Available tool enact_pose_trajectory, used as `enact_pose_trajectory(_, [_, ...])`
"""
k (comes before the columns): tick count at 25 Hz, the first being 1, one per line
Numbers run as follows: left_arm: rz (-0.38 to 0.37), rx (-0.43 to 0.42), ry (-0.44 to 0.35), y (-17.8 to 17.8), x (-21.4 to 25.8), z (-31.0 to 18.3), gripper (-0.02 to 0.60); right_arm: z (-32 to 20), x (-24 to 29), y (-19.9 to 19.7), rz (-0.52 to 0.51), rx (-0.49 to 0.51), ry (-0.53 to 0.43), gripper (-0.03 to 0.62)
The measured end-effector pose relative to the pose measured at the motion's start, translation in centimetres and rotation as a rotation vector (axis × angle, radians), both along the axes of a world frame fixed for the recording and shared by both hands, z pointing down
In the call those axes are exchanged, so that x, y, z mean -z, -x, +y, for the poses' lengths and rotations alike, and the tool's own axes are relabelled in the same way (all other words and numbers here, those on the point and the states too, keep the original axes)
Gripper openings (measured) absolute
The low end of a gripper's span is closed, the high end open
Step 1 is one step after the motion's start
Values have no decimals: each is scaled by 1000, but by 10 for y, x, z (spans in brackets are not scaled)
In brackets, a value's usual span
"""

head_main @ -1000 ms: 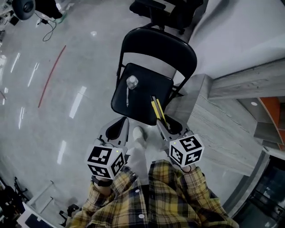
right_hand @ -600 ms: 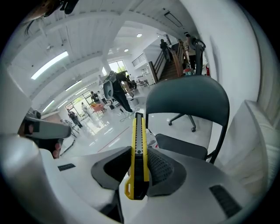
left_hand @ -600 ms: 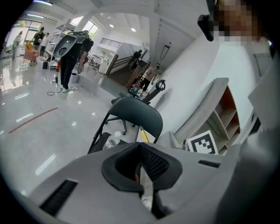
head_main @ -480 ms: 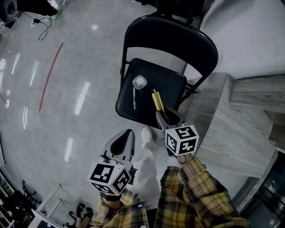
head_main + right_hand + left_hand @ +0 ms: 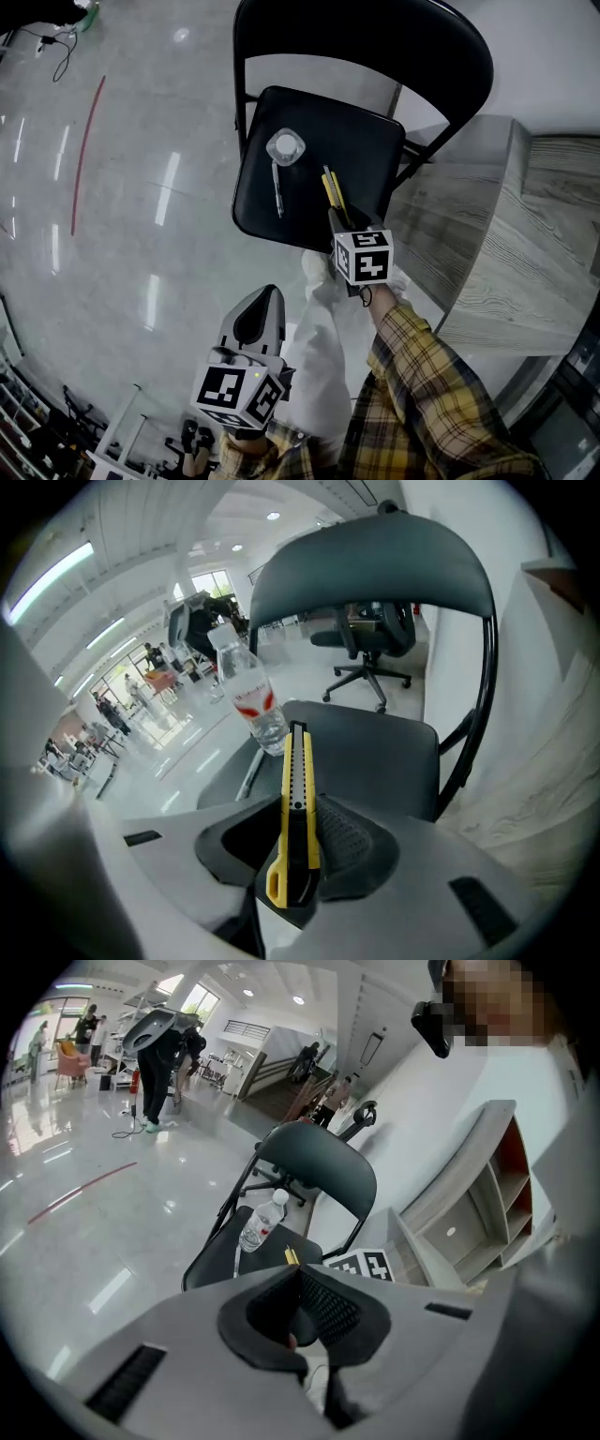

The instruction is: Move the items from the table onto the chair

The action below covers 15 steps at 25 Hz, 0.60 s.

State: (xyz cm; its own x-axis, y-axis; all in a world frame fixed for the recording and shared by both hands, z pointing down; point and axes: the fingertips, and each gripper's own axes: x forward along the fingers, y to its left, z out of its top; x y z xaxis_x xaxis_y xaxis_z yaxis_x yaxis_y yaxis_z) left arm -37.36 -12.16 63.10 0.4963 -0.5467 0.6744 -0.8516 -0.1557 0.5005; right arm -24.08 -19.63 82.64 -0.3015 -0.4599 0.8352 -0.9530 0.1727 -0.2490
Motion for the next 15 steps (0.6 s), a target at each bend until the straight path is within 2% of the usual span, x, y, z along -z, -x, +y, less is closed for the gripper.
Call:
enact_pose_trajectory(8, [3, -7, 33, -5, -21, 5, 5, -5, -70, -7, 76, 35, 77, 126])
enact_pose_trajectory(15, [-9, -21, 66, 1, -30, 15, 5, 6, -98, 0, 111, 76, 136, 126])
